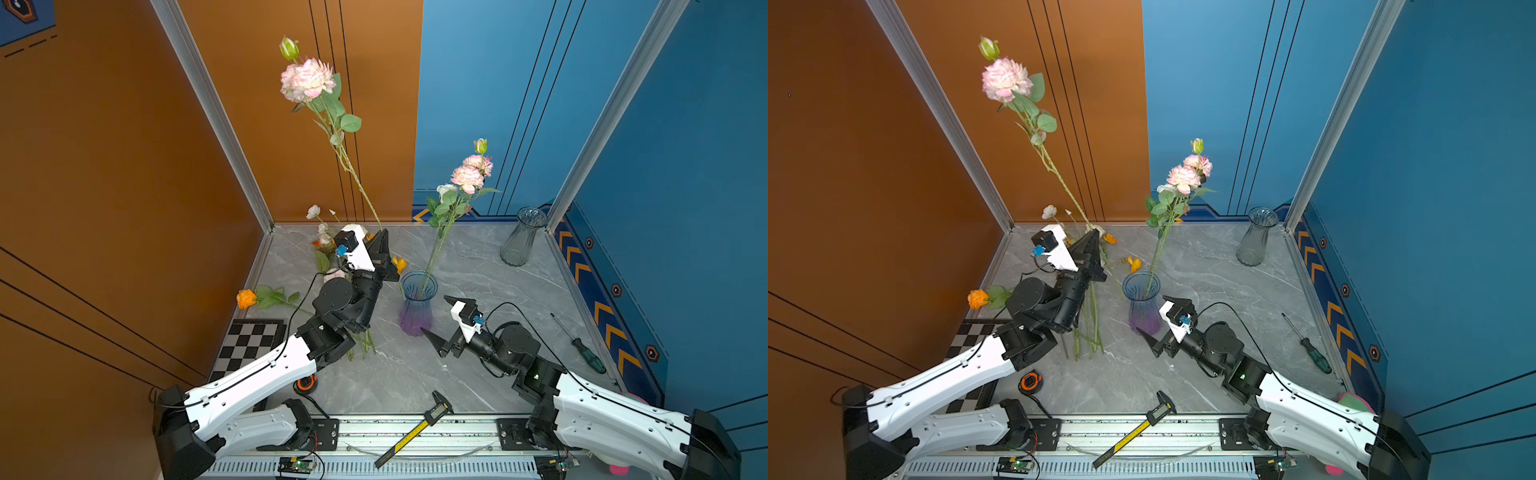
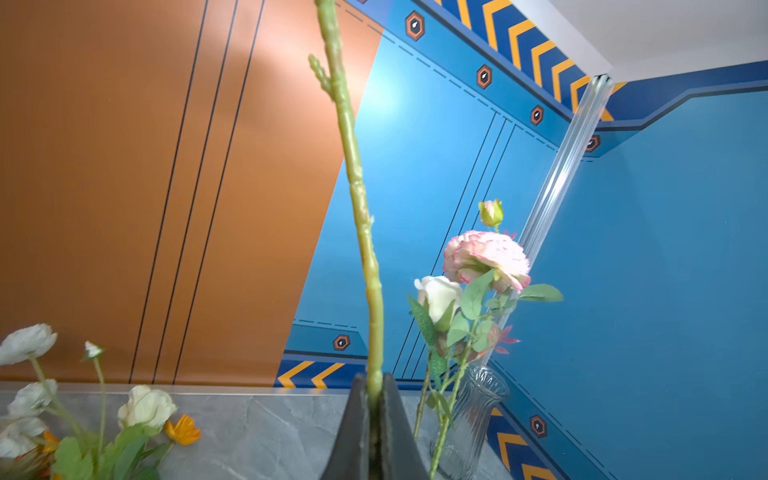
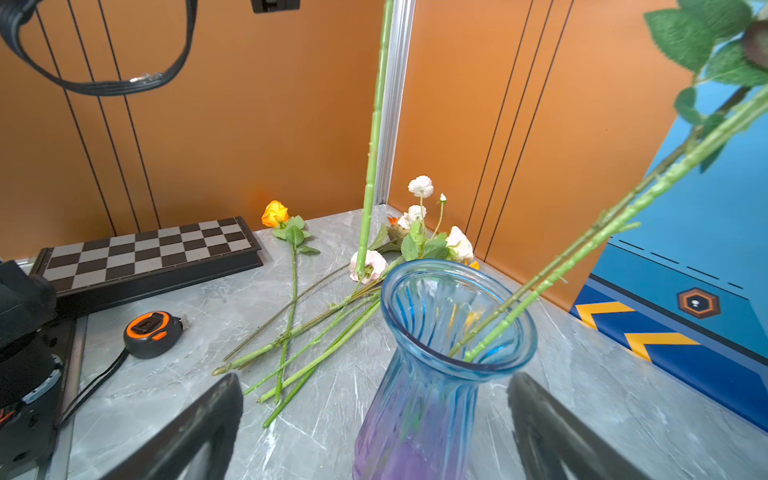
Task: Arrange the flowers into the vase
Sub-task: 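Carry the second pink rose to the vase and lower its stem inside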
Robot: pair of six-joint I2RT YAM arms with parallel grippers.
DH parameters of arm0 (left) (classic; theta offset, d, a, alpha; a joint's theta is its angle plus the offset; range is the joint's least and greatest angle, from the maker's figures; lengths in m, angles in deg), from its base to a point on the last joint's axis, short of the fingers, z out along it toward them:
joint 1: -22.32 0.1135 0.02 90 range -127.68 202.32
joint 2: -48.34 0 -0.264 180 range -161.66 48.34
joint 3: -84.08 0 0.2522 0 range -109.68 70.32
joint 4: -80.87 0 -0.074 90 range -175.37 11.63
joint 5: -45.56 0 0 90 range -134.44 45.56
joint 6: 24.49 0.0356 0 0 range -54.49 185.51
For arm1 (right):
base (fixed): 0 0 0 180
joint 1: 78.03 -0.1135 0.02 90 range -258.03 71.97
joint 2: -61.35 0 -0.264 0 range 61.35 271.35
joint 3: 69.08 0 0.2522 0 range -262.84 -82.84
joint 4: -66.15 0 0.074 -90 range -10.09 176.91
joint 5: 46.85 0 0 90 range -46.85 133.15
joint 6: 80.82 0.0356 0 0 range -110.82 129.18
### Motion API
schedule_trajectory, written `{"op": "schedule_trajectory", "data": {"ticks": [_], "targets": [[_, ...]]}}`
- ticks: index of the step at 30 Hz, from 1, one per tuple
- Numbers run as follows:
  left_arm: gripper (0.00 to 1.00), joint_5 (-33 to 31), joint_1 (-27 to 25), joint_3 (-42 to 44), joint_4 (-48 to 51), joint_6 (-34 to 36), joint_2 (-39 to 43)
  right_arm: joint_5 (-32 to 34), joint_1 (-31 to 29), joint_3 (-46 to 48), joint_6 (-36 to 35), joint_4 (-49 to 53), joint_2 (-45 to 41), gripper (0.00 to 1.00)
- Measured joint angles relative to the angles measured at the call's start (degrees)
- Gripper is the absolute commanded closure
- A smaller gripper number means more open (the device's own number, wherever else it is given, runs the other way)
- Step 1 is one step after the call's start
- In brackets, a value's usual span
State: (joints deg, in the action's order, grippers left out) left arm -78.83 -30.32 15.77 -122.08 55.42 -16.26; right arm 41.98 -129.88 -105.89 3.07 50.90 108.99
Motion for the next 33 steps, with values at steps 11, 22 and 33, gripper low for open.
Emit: {"op": "schedule_trajectory", "data": {"ticks": [11,22,33], "targets": [[1.0,-3.39,-1.2,0.92,-19.76,6.43,-12.63,1.42,0.5,0.31,0.2,-0.17,-0.61,0.0],[1.0,-14.56,-4.28,5.4,-36.35,7.43,-21.64,1.42,0.55,0.31,0.2,-0.17,-0.61,0.0],[1.0,-21.51,-8.41,6.64,-39.47,11.43,-24.3,1.42,0.57,0.31,0.2,-0.17,-0.61,0.0]]}}
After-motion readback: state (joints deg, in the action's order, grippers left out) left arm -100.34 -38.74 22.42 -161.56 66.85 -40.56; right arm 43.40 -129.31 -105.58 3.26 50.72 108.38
